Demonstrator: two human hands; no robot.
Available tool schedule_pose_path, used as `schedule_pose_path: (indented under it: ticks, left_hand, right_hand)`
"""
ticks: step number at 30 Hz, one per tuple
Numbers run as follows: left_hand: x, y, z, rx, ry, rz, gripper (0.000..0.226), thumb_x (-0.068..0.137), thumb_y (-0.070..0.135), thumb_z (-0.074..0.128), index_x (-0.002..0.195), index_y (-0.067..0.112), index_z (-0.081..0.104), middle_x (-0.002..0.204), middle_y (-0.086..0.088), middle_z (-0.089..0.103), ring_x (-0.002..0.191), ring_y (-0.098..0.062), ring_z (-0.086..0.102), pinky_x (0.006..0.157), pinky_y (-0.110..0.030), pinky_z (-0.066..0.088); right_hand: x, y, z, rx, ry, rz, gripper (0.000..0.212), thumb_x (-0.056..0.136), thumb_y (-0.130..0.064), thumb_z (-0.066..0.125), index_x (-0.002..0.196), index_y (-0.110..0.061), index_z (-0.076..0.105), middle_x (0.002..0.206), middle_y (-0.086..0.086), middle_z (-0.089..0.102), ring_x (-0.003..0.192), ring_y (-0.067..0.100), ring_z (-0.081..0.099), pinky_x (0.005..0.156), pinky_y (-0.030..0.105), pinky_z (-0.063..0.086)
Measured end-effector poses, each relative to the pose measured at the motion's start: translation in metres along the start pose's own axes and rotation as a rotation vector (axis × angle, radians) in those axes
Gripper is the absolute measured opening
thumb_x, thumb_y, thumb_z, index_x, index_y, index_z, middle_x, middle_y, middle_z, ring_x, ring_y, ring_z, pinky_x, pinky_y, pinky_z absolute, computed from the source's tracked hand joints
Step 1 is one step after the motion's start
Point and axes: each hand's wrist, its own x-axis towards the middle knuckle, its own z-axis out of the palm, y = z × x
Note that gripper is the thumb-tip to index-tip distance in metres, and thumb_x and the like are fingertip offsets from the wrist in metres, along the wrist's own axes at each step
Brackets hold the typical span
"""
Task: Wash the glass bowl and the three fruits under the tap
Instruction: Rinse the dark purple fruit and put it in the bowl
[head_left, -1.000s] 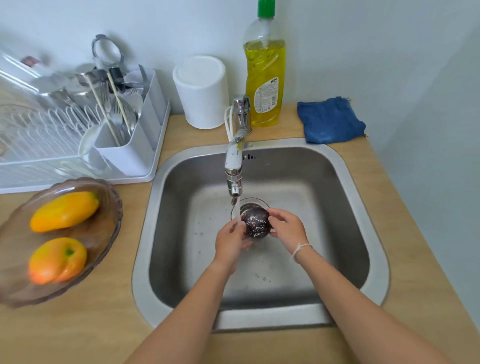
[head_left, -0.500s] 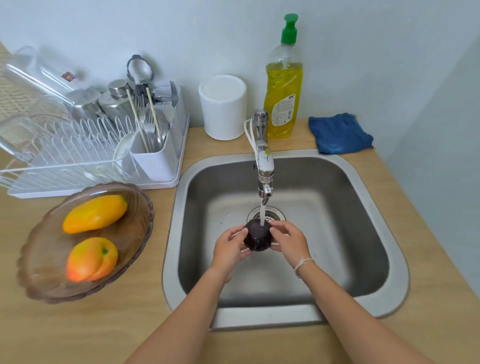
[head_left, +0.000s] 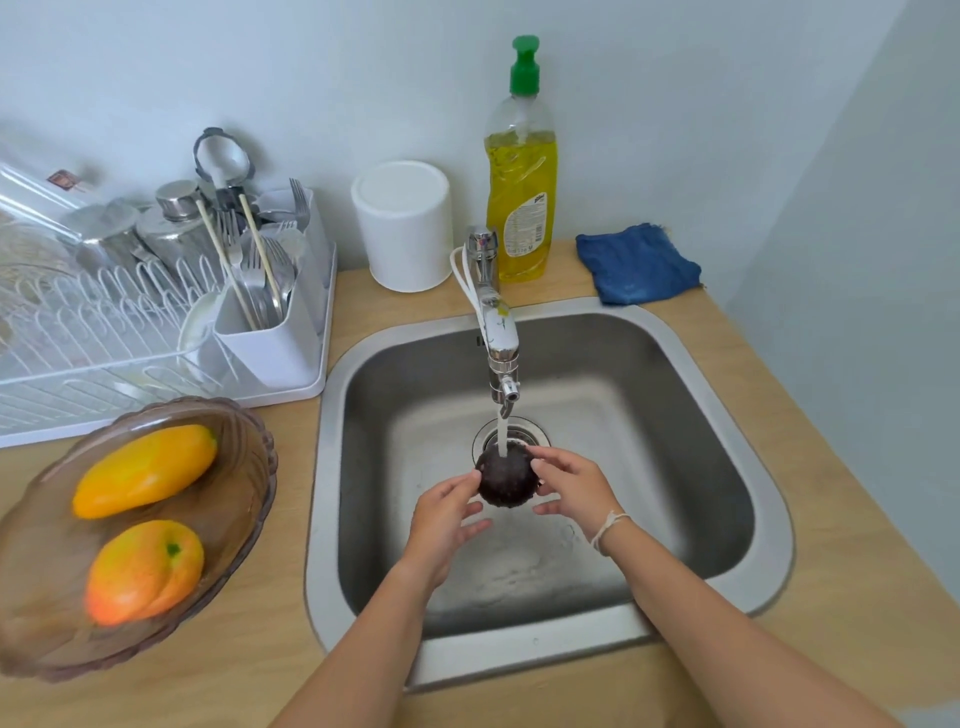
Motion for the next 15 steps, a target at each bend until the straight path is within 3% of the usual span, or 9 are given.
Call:
schedule_pose_path:
  ticks: [4, 9, 12, 15]
  left_hand:
    - [-0.0012, -0.0025, 0.0022, 0.01, 0.0, 0.039, 0.021, 0.09, 0.025, 0.061, 0.097, 0.006, 0.062, 0.11, -0.01, 0.064, 0.103, -0.022, 0.062, 0.083, -0.037, 0.056]
    - [-0.0054, -0.0026, 0.0037, 0.04, 0.034, 0.052, 0.026, 0.089, 0.025, 0.062, 0.104, 0.005, 0.057, 0.109, -0.016, 0.064, 0.089, -0.029, 0.069, 0.076, -0.034, 0.058]
    - [-0.0058, -0.0019, -0.001, 0.019, 0.05, 0.063, 0.025, 0.091, 0.027, 0.059, 0.109, 0.009, 0.058, 0.106, -0.011, 0.063, 0.08, -0.029, 0.07, 0.068, -0.032, 0.059]
    - [-0.0057, 0.0004, -0.0021, 0.017, 0.063, 0.042, 0.022, 0.093, 0.031, 0.055, 0.099, 0.01, 0.062, 0.102, -0.014, 0.064, 0.068, -0.028, 0.068, 0.063, -0.032, 0.057]
  right_hand:
    - [-0.0018, 0.0012, -0.0016, -0.068, 0.02, -0.058, 0.02, 0.091, -0.01, 0.054, 0.107, -0.016, 0.064, 0.093, 0.001, 0.06, 0.083, 0.015, 0.056, 0.058, 0.02, 0.056]
    - [0.0016, 0.0024, 0.0019, -0.016, -0.014, -0.069, 0.013, 0.088, -0.007, 0.058, 0.095, -0.016, 0.064, 0.095, 0.001, 0.062, 0.093, 0.019, 0.059, 0.078, 0.028, 0.054]
    - [-0.0004, 0.0013, 0.0048, 0.014, -0.108, -0.044, 0.027, 0.087, -0.001, 0.056, 0.111, -0.012, 0.062, 0.103, 0.003, 0.063, 0.097, 0.017, 0.059, 0.08, 0.026, 0.052]
    - [-0.0026, -0.0008, 0.0031, -0.079, -0.172, -0.063, 0.036, 0.086, -0.003, 0.058, 0.117, -0.021, 0.059, 0.102, -0.007, 0.062, 0.092, 0.01, 0.056, 0.073, 0.021, 0.048]
